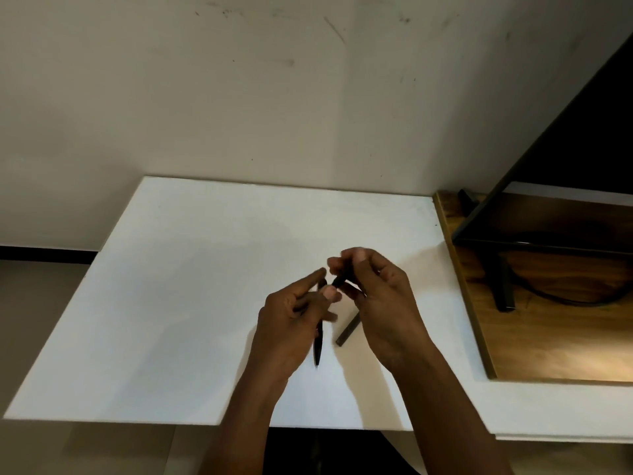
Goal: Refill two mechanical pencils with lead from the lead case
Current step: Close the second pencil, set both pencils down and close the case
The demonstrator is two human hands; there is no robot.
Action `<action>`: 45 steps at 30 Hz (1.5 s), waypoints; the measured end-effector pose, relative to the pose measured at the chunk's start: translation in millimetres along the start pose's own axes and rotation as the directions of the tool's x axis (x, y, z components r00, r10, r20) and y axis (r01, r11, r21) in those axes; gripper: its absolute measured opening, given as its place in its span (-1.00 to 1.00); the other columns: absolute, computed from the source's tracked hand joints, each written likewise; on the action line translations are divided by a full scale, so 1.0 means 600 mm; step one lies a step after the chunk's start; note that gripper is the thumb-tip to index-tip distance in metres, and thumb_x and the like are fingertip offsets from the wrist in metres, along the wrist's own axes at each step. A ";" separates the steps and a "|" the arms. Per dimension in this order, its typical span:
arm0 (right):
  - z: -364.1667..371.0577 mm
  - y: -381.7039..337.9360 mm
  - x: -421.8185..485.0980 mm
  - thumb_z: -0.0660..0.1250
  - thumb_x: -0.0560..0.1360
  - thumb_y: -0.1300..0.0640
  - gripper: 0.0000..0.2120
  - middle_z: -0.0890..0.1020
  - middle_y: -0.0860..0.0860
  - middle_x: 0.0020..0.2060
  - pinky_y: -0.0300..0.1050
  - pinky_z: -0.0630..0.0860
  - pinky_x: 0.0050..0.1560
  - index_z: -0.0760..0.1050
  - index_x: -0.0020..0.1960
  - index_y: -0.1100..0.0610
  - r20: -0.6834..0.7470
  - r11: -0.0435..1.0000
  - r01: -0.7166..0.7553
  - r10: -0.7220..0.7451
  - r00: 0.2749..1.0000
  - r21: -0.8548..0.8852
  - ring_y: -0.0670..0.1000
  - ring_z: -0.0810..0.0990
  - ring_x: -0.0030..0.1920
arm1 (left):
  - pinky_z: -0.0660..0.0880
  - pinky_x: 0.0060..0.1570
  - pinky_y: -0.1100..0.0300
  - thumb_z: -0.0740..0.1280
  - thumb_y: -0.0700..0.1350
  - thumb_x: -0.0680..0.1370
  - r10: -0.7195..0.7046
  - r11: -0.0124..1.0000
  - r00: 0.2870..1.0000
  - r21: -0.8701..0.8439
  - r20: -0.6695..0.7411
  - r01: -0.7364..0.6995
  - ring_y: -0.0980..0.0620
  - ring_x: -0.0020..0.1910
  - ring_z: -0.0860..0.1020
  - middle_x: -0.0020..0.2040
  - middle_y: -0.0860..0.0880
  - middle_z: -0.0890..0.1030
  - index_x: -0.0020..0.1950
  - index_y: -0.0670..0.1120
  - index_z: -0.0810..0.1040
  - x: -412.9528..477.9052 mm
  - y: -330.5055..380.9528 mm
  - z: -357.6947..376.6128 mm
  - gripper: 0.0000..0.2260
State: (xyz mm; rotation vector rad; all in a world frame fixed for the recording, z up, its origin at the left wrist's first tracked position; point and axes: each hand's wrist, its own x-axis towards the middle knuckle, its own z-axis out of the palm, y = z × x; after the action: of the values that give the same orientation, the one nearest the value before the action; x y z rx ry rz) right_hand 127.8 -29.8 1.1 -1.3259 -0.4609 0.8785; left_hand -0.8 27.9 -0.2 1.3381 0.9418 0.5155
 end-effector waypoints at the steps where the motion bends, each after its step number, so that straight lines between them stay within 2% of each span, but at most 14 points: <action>1: -0.001 -0.005 0.003 0.17 0.68 0.06 -0.74 0.68 0.09 -0.21 -0.01 0.65 0.08 0.57 -0.02 0.15 -0.043 0.984 -0.024 0.032 0.999 0.177 0.09 0.69 -0.12 | 0.58 -0.15 0.19 0.33 0.05 0.57 -0.046 0.998 0.998 -0.048 -0.042 0.044 0.07 -0.15 0.72 -0.08 0.08 0.75 0.13 0.19 0.63 0.001 -0.001 -0.003 -0.83; 3: -0.012 -0.017 0.010 0.16 0.67 -0.05 -0.71 0.50 0.03 -0.35 -0.05 0.63 -0.14 0.52 -0.08 0.10 -0.083 0.863 -0.056 0.113 0.990 0.502 0.03 0.52 -0.35 | 0.54 -0.13 0.05 0.29 0.09 0.58 -0.144 0.983 0.986 -0.126 -0.079 0.134 -0.02 -0.16 0.69 -0.10 -0.01 0.75 0.01 0.11 0.69 0.002 -0.004 -0.011 -0.81; 5: -0.032 -0.025 0.014 0.13 0.65 -0.17 -0.59 0.32 -0.02 -0.41 -0.15 0.36 -0.38 0.50 -0.17 0.09 -0.102 0.758 -0.062 0.168 0.981 0.649 -0.03 0.27 -0.45 | 0.55 -0.16 0.06 0.27 0.09 0.59 -0.205 0.970 0.979 -0.137 -0.008 0.202 0.00 -0.20 0.68 -0.10 -0.05 0.75 0.01 0.05 0.71 0.002 -0.008 -0.018 -0.76; 6: -0.043 -0.026 0.014 0.10 0.64 -0.20 -0.54 0.28 -0.02 -0.44 -0.15 0.23 -0.42 0.48 -0.22 0.10 -0.093 0.715 -0.066 0.181 0.979 0.696 -0.04 0.20 -0.48 | 0.57 -0.17 0.10 0.29 0.06 0.59 -0.223 0.965 0.973 -0.132 0.053 0.228 0.02 -0.21 0.69 -0.10 -0.06 0.75 0.03 0.02 0.71 0.001 -0.009 -0.019 -0.77; 8: -0.058 -0.025 0.012 0.08 0.62 -0.19 -0.51 0.22 -0.03 -0.51 -0.15 0.12 -0.46 0.38 -0.33 0.12 -0.053 0.626 -0.078 0.188 0.981 0.776 -0.05 0.13 -0.52 | 0.63 -0.14 0.11 0.33 -0.03 0.59 -0.235 0.959 0.955 -0.115 0.183 0.258 0.02 -0.18 0.70 -0.06 -0.08 0.75 0.06 -0.01 0.71 -0.002 -0.011 -0.016 -0.82; 11: -0.066 -0.025 0.010 0.10 0.53 -0.06 -0.60 0.18 -0.04 -0.58 -0.17 0.07 -0.50 0.27 -0.42 0.10 -0.040 0.546 -0.060 0.169 0.985 0.836 -0.05 0.04 -0.53 | 0.60 0.08 -0.04 0.39 -0.07 0.55 -0.242 0.960 0.921 -0.066 0.307 0.274 -0.03 -0.07 0.70 -0.01 -0.06 0.75 0.07 0.02 0.72 -0.005 -0.012 -0.006 -0.85; 13: -0.065 -0.027 0.011 0.13 0.43 0.03 -0.69 0.13 -0.05 -0.59 -0.18 0.07 -0.53 0.25 -0.45 0.09 -0.039 0.517 -0.043 0.146 0.988 0.855 -0.05 0.01 -0.53 | 0.58 0.13 -0.02 0.43 -0.01 0.49 -0.231 0.958 0.907 -0.081 0.353 0.276 -0.01 -0.03 0.69 0.01 -0.06 0.75 0.07 0.04 0.72 -0.007 -0.008 -0.005 -0.82; 16: -0.062 -0.028 0.011 0.12 0.37 0.09 -0.77 0.08 -0.07 -0.55 -0.20 0.06 -0.54 0.24 -0.45 0.09 -0.052 0.491 -0.016 0.126 0.991 0.871 -0.05 -0.01 -0.53 | 0.64 0.02 0.15 0.47 0.01 0.41 -0.199 0.946 0.902 -0.165 0.383 0.279 0.02 -0.03 0.70 0.04 -0.07 0.74 0.07 0.01 0.73 -0.007 -0.002 -0.010 -0.75; 19: -0.060 -0.029 0.010 0.13 0.41 0.05 -0.74 0.12 -0.06 -0.59 -0.22 0.05 -0.53 0.26 -0.43 0.09 -0.064 0.489 -0.004 0.122 0.991 0.872 -0.07 0.00 -0.53 | 0.63 -0.11 0.25 0.47 -0.02 0.41 -0.189 0.934 0.910 -0.219 0.370 0.283 0.03 -0.05 0.72 0.03 -0.09 0.74 0.05 -0.03 0.73 -0.009 0.001 -0.012 -0.75; 22: -0.059 -0.032 0.010 0.12 0.42 0.06 -0.74 0.07 -0.08 -0.53 -0.21 0.05 -0.53 0.26 -0.43 0.09 -0.055 0.505 -0.009 0.112 0.992 0.863 -0.06 0.00 -0.53 | 0.62 -0.15 0.26 0.46 -0.04 0.42 -0.193 0.926 0.916 -0.244 0.351 0.289 0.03 -0.08 0.72 0.01 -0.10 0.74 0.03 -0.05 0.74 -0.010 0.005 -0.011 -0.77; 30: -0.053 -0.038 0.012 0.09 0.42 0.11 -0.77 0.07 -0.08 -0.54 -0.22 0.07 -0.56 0.26 -0.41 0.09 -0.037 0.504 -0.019 0.102 0.994 0.863 -0.07 0.00 -0.54 | 0.61 -0.21 0.28 0.48 -0.03 0.35 -0.195 0.902 0.927 -0.311 0.320 0.298 0.03 -0.11 0.73 -0.01 -0.12 0.75 0.00 -0.08 0.75 -0.013 0.014 -0.011 -0.73; 37: -0.052 -0.045 0.010 0.08 0.44 0.12 -0.78 0.22 -0.05 -0.65 -0.23 0.08 -0.58 0.29 -0.38 0.10 -0.038 0.477 -0.021 0.113 0.993 0.879 -0.08 0.00 -0.54 | 0.62 -0.20 0.28 0.47 -0.03 0.35 -0.189 0.897 0.925 -0.326 0.329 0.299 0.03 -0.10 0.73 -0.01 -0.11 0.75 0.00 -0.05 0.75 -0.015 0.017 -0.011 -0.74; 41: -0.053 -0.046 0.010 -0.02 0.57 0.09 -0.64 0.19 -0.06 -0.63 -0.22 0.09 -0.60 0.28 -0.37 0.10 -0.023 0.458 -0.036 0.123 0.992 0.888 -0.09 0.00 -0.54 | 0.62 -0.21 0.28 0.48 -0.03 0.35 -0.184 0.891 0.921 -0.337 0.343 0.304 0.03 -0.10 0.72 -0.01 -0.11 0.75 -0.01 -0.05 0.75 -0.015 0.019 -0.011 -0.75; 45: -0.052 -0.046 0.008 -0.03 0.61 0.02 -0.61 0.08 -0.09 -0.52 -0.22 0.08 -0.58 0.28 -0.35 0.10 -0.001 0.447 -0.053 0.119 0.993 0.893 -0.09 0.00 -0.53 | 0.62 -0.20 0.27 0.49 -0.02 0.33 -0.180 0.891 0.920 -0.338 0.348 0.302 0.03 -0.10 0.72 -0.02 -0.11 0.75 0.00 -0.04 0.75 -0.016 0.019 -0.010 -0.73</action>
State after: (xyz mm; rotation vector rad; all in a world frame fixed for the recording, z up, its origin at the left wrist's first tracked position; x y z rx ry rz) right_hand 161.8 -45.8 19.5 -0.3559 0.1700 0.9516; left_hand -8.7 26.4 13.8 0.8913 0.6909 0.2660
